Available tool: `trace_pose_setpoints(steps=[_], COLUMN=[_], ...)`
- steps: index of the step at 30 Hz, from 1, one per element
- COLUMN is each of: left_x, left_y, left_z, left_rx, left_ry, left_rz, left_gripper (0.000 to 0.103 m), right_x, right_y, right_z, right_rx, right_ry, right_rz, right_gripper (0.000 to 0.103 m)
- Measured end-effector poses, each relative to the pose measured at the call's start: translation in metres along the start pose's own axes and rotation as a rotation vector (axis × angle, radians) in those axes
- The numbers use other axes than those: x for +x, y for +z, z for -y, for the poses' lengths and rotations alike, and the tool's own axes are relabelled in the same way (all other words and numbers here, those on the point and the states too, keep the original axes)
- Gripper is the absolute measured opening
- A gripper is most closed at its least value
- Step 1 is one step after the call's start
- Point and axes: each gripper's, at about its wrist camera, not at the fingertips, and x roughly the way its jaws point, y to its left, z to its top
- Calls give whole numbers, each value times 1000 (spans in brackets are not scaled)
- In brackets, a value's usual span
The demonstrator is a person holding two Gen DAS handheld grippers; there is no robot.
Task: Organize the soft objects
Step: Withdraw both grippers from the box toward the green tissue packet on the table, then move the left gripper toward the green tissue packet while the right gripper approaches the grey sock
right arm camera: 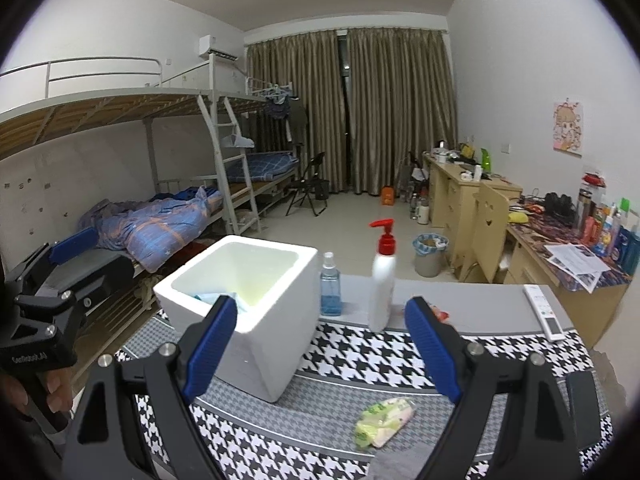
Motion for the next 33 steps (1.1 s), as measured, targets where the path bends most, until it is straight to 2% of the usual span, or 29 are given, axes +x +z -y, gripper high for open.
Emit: trace_pose_setpoints(steps=[21, 33], left_x=[9, 13], left_y=[-6, -20], left_z=[28, 51], left_rx=[-13, 7], left_ry=[-70, -111], left_rz=[7, 10], left_gripper=[102, 102], right_x=[-25, -31], right_y=[-22, -41], right_z=[27, 48], right_rx=[23, 67], right_ry=[-171, -179], right_rz=[21, 16], right_gripper=[89, 89])
